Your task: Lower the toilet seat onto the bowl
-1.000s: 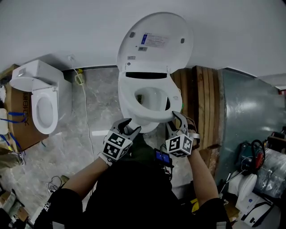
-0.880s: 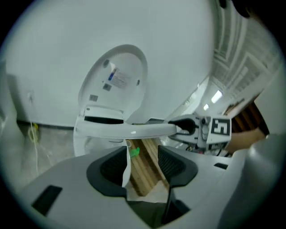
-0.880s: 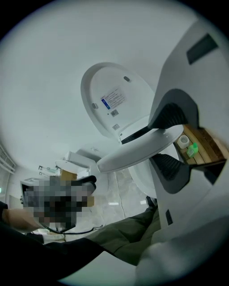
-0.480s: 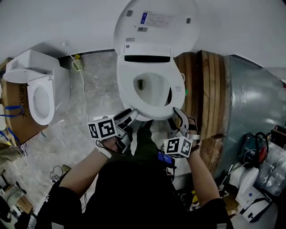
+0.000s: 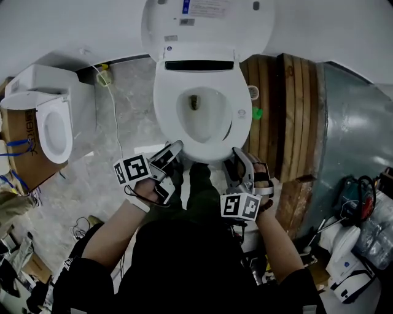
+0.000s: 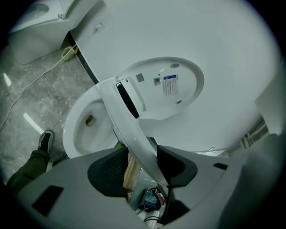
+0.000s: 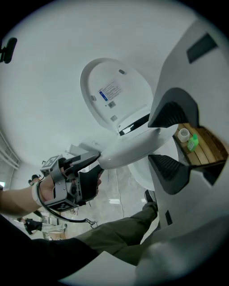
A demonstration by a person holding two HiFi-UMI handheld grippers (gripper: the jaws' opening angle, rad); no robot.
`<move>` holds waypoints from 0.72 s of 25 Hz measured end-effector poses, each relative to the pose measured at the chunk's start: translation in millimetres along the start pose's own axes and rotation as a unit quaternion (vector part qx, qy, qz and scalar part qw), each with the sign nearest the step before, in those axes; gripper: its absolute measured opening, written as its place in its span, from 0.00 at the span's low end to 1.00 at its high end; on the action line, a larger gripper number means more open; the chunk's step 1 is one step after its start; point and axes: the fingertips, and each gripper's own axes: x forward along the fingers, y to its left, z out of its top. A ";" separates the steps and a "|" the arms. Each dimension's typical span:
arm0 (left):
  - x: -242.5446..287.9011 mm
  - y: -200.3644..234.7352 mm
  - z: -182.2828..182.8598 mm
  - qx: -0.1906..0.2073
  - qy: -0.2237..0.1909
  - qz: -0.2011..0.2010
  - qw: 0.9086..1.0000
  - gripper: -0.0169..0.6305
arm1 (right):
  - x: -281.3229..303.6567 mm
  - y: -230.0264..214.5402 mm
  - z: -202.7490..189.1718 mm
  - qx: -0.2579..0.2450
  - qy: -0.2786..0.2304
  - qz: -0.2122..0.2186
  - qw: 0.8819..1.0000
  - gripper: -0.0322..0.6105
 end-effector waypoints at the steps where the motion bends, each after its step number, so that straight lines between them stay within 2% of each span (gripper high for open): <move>1: 1.4 0.7 0.1 -0.008 -0.004 -0.005 1.000 0.36 | -3.5 0.6 -6.4 0.003 0.003 0.005 1.000 0.37; 3: 2.6 4.7 1.7 -0.003 -0.009 -0.006 1.000 0.36 | -11.6 3.4 -23.9 0.036 0.010 0.027 0.999 0.37; 4: 3.2 7.1 1.3 0.001 -0.010 -0.005 1.000 0.35 | -15.9 5.2 -33.6 0.077 0.011 0.045 0.996 0.37; 5: 4.3 8.6 -0.5 -0.003 -0.010 -0.006 1.000 0.35 | -19.4 6.8 -43.1 0.138 0.011 0.066 0.988 0.37; 6: 5.2 9.8 -2.9 -0.009 -0.010 -0.008 1.000 0.35 | -21.4 7.6 -52.0 0.217 0.009 0.089 0.972 0.37; 7: 5.4 11.4 -5.0 -0.013 -0.010 -0.008 1.000 0.35 | -22.0 7.8 -59.8 0.308 0.007 0.113 0.945 0.37; 8: 4.9 13.4 -6.6 -0.014 -0.010 -0.008 1.000 0.35 | -21.7 7.7 -66.0 0.401 0.007 0.138 0.906 0.37; 9: 4.2 15.5 -8.1 -0.014 -0.011 -0.007 1.000 0.35 | -20.5 7.0 -69.8 0.490 0.004 0.165 0.856 0.37; 10: 3.7 17.8 -9.6 -0.013 -0.010 -0.006 1.000 0.35 | -18.3 5.6 -70.9 0.572 -0.006 0.191 0.798 0.37; 12: 4.0 22.7 -12.6 -0.011 -0.008 -0.005 1.000 0.35 | -11.8 1.7 -69.4 0.710 -0.036 0.234 0.663 0.36; 13: 4.8 25.1 -13.9 -0.011 -0.007 -0.004 1.000 0.34 | -7.4 -0.2 -69.0 0.758 -0.050 0.248 0.601 0.36; 14: 5.6 27.5 -15.0 -0.011 -0.005 -0.004 1.000 0.34 | -2.4 -1.8 -68.5 0.789 -0.061 0.256 0.556 0.37; 15: 6.2 29.9 -16.0 -0.011 -0.003 -0.003 1.000 0.34 | 2.5 -2.6 -68.3 0.805 -0.066 0.259 0.529 0.37; 16: 6.7 32.3 -17.2 -0.011 -0.002 -0.003 1.000 0.34 | 6.8 -2.3 -68.5 0.813 -0.068 0.261 0.516 0.37; 18: 7.3 36.8 -19.7 -0.011 0.001 -0.001 1.000 0.34 | 13.7 -1.1 -69.1 0.820 -0.066 0.262 0.505 0.37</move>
